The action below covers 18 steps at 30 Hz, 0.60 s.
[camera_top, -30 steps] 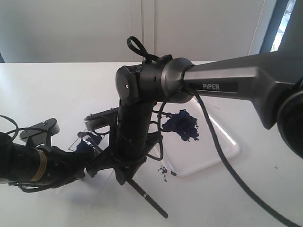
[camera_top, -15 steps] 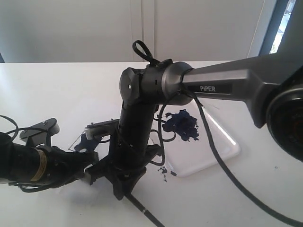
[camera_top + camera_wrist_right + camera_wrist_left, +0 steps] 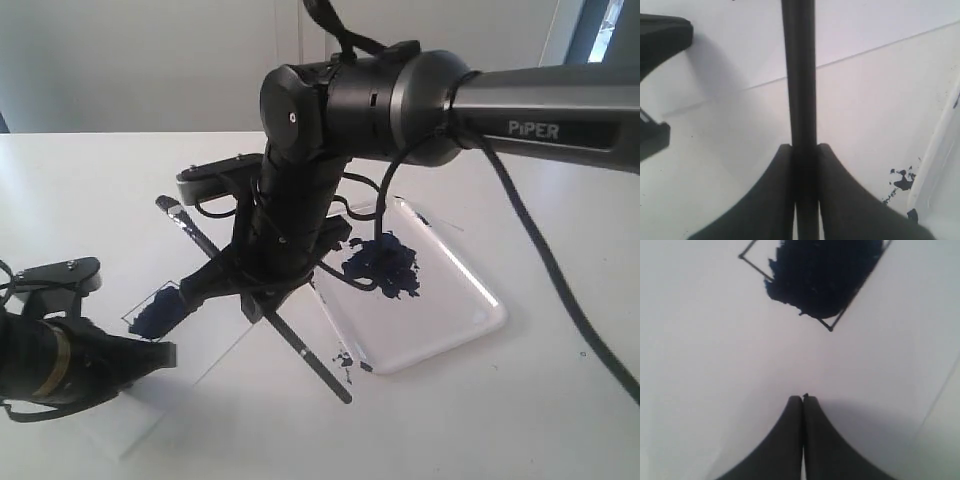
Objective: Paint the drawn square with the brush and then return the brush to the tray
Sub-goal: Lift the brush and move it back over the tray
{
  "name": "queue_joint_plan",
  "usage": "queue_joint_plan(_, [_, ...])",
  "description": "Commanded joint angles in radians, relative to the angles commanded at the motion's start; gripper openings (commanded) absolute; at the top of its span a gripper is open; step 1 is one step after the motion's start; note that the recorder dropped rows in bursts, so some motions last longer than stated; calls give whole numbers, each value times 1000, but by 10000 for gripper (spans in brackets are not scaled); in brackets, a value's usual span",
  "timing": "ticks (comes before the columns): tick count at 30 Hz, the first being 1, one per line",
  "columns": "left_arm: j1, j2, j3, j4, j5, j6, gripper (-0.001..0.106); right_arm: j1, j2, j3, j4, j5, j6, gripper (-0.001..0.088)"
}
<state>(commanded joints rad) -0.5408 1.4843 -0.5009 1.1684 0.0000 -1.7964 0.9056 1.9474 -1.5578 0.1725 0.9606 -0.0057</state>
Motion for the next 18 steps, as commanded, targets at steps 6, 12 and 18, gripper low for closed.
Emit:
queue_joint_plan(6, [0, -195, 0, 21, 15, 48, 0, 0, -32, 13, -51, -19, 44, 0])
queue_joint_plan(12, [0, -391, 0, 21, 112, 48, 0, 0, -82, 13, -82, -18, 62, 0])
queue_joint_plan(18, [0, -565, 0, 21, 176, 48, 0, 0, -134, 13, -207, 11, 142, 0])
